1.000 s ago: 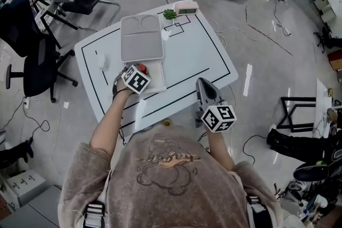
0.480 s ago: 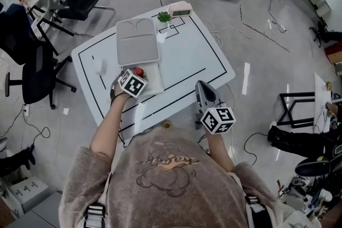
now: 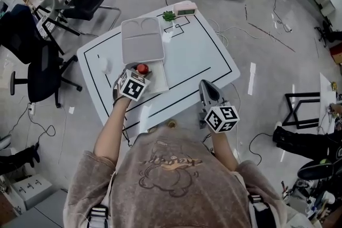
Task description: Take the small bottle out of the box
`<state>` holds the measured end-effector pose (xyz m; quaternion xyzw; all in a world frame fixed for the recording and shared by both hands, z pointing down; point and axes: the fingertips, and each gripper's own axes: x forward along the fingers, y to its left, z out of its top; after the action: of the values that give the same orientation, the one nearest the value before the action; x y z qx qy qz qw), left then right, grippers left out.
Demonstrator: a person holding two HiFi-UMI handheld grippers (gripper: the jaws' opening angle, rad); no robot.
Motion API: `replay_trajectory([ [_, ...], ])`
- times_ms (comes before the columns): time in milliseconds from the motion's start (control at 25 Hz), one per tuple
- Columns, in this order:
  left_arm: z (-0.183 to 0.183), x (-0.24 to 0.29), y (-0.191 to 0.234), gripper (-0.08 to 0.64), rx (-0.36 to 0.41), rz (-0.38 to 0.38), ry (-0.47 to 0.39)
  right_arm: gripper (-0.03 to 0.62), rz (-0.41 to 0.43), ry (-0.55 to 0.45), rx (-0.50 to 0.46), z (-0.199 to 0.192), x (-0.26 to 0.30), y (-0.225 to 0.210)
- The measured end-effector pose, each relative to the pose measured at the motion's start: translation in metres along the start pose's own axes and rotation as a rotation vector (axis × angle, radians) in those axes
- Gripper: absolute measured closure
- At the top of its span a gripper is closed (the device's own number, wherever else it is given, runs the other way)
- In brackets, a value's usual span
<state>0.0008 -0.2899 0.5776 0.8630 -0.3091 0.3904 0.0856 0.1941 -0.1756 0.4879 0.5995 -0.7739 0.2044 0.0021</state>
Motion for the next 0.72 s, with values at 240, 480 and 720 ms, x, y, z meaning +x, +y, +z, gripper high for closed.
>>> replay_trajectory([
  [240,0.027,-0.031,0.001,0.335,-0.043,0.011,-0.130,0.595,0.033,0.010,-0.007,-0.001,0.007,0.008],
  [480,0.051,-0.070,-0.001,0.336,-0.138,-0.006,-0.270,0.595,0.067,0.019,-0.021,0.000,0.014,0.017],
  [720,0.066,-0.108,-0.002,0.336,-0.246,-0.031,-0.405,0.595,0.108,0.029,-0.033,-0.001,0.021,0.028],
])
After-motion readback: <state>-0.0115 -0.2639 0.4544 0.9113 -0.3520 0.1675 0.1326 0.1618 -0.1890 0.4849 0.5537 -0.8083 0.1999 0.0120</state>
